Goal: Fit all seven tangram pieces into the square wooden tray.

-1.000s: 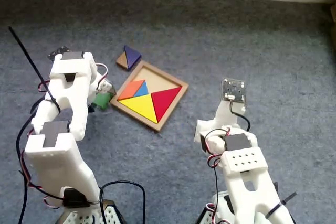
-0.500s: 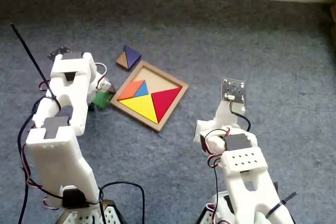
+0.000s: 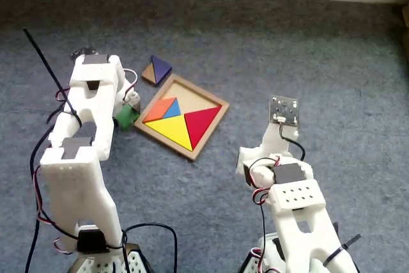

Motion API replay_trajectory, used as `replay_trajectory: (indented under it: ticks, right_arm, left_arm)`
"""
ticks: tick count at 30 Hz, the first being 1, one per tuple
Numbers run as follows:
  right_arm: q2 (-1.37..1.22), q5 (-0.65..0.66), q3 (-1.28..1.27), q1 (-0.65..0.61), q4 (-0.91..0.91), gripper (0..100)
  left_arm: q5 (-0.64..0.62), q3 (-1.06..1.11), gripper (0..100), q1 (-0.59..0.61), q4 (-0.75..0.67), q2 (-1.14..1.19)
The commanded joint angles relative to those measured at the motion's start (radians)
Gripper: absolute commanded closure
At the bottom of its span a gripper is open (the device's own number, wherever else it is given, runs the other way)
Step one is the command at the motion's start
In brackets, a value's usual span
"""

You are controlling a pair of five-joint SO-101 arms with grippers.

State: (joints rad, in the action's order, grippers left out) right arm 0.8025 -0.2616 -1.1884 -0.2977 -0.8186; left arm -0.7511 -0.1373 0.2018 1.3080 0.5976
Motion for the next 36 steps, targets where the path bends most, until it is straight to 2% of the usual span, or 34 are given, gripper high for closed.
replay_trajectory:
  ticks: [1, 4, 8, 16, 24, 28, 32, 36]
  right_arm:
    - [0.027, 0.011, 0.005, 0.010, 0.022, 98.9]
    - [0.027, 0.011, 0.004, 0.010, 0.022, 98.9]
    - [0.027, 0.011, 0.004, 0.010, 0.022, 98.9]
    - [0.027, 0.011, 0.004, 0.015, 0.022, 98.9]
    - [0.027, 0.011, 0.004, 0.016, 0.024, 98.9]
    - [0.027, 0.011, 0.004, 0.016, 0.024, 98.9]
    - [0.027, 0.011, 0.004, 0.016, 0.024, 98.9]
    - [0.027, 0.011, 0.004, 0.012, 0.024, 98.9]
  left_arm:
    - [0.029, -0.033, 99, 0.004, 0.049, -0.025]
    - [0.032, -0.077, 99, 0.001, 0.107, -0.096]
    - [0.130, -0.101, 99, -0.033, 0.133, -0.213]
    - [0.344, -0.101, 99, -0.245, 0.104, -0.355]
    - [0.474, -0.061, 99, -0.380, -0.144, -0.298]
    - [0.485, -0.061, 99, -0.420, -0.230, -0.205]
    - [0.486, -0.064, 99, -0.453, -0.262, -0.127]
    - [0.486, -0.147, 98, -0.470, -0.190, -0.064]
